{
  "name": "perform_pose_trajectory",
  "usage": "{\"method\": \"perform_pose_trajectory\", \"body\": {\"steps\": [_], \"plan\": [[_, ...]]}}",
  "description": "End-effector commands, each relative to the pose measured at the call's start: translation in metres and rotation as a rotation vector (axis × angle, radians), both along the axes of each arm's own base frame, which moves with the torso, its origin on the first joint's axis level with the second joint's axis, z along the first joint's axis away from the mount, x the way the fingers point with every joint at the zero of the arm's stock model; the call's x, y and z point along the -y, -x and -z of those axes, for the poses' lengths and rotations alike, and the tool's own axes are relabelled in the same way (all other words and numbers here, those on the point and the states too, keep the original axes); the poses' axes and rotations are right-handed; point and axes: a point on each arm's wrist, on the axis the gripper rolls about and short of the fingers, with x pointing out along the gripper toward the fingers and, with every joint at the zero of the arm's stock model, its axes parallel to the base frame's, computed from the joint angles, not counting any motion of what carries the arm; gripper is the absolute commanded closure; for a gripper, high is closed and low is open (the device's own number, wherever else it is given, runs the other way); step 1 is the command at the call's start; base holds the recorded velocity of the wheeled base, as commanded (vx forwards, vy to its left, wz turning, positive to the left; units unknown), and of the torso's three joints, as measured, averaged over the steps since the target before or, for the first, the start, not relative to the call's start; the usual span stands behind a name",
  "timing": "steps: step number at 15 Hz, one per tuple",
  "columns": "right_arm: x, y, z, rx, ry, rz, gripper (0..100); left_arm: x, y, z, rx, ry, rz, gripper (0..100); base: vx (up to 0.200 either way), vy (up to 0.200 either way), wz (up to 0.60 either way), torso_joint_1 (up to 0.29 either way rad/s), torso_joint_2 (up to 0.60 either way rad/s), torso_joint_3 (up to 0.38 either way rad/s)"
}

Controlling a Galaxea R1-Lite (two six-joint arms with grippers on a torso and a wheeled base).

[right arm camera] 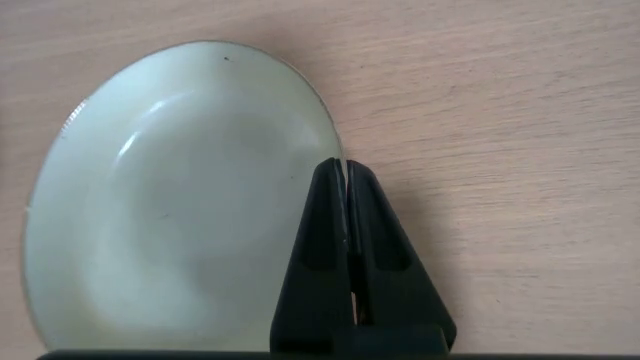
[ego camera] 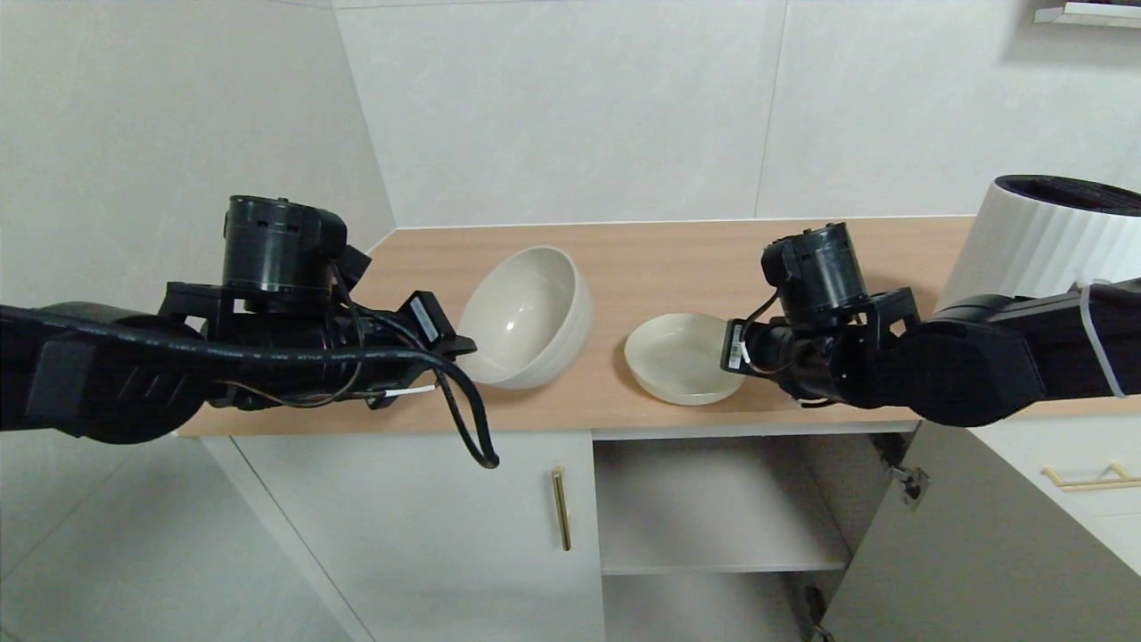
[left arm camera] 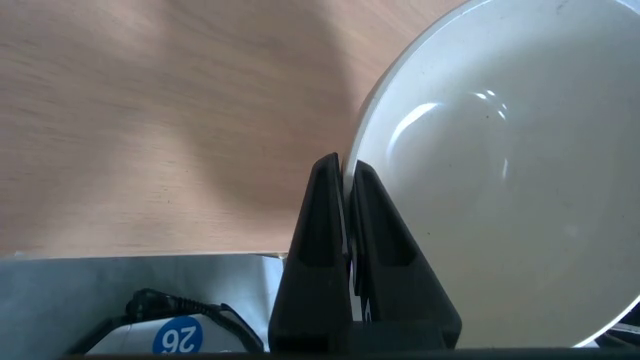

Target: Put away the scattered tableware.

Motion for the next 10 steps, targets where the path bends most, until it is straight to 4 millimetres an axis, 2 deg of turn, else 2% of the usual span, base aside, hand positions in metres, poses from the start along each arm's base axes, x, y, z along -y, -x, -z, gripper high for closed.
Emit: {"method": "perform_pose_trajectory", "body": {"steps": [1,4,7,10], "plan": [[0.006,0.009,-0.011,0.018,-0.015,-0.004,100,-0.002,0.006,-0.004,0.013,0.002,0.003,100,0.000,0.000,0.00,0.000,0.00,0.000],[0.020,0.031,-0.025,0.023,-0.034,-0.040,100,-0.006,0.019,-0.005,0.022,-0.020,0.016,100,0.000,0.000,0.00,0.000,0.00,0.000],[0.041,0.070,-0.042,-0.042,-0.077,-0.179,100,-0.013,0.051,-0.004,0.057,-0.098,0.073,100,0.000,0.000,0.00,0.000,0.00,0.000],[0.051,0.088,-0.046,-0.102,-0.069,-0.224,100,-0.012,0.073,0.000,0.062,-0.148,0.133,100,0.000,0.000,0.00,0.000,0.00,0.000]]}}
